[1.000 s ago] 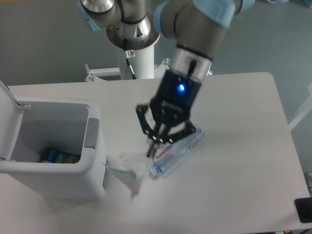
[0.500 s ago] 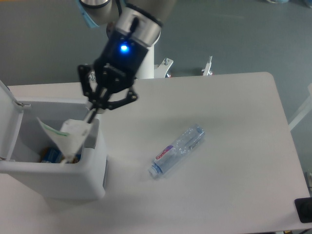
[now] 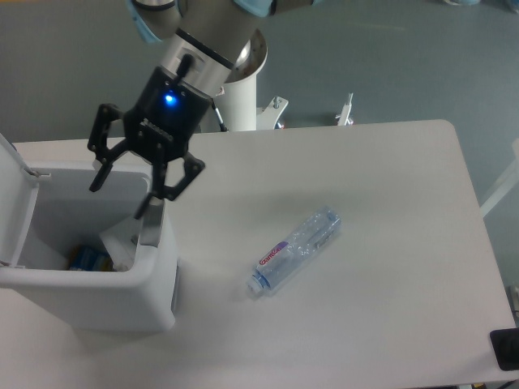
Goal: Place the trash in the trash can
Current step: 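Move the open gripper back down to the clear water bottle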
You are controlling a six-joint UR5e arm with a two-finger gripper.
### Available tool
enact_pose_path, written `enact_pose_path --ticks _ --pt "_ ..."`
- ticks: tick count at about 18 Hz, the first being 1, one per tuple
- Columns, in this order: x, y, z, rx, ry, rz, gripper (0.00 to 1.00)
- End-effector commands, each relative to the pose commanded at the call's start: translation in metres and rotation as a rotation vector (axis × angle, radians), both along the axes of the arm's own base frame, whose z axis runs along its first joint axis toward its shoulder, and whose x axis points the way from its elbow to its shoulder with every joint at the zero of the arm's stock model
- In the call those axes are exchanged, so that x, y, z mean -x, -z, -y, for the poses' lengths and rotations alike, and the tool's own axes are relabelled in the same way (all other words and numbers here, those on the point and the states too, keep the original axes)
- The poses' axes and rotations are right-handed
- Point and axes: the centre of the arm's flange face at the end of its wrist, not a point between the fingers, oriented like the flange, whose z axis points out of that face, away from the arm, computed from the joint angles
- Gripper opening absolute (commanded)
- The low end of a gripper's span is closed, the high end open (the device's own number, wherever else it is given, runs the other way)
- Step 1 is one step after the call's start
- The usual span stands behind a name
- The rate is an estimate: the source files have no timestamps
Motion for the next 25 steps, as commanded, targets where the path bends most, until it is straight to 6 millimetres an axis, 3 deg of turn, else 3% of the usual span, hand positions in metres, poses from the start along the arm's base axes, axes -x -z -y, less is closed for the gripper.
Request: enact_pose_path --ticks 4,7,11,15,18,20,25 --pt "0.046 0.012 0.006 0.021 0.022 -0.151 1.0" --pt "0.056 0.035 0.005 0.059 0.048 -0.184 1.0" --pt "0.093 0.118 0.034 0.266 0.015 -0.224 1.0" --pt "0.097 0.169 0.039 0.412 0.045 -0.251 1.0" --pt "0.097 0.203 0.023 0.505 0.068 -0.255 1.0" --pt "0.084 0.225 0.01 0.594 0.098 -0.288 1.0" --pt "0.066 0.253 -0.006 0.693 0.145 -0.303 1.0"
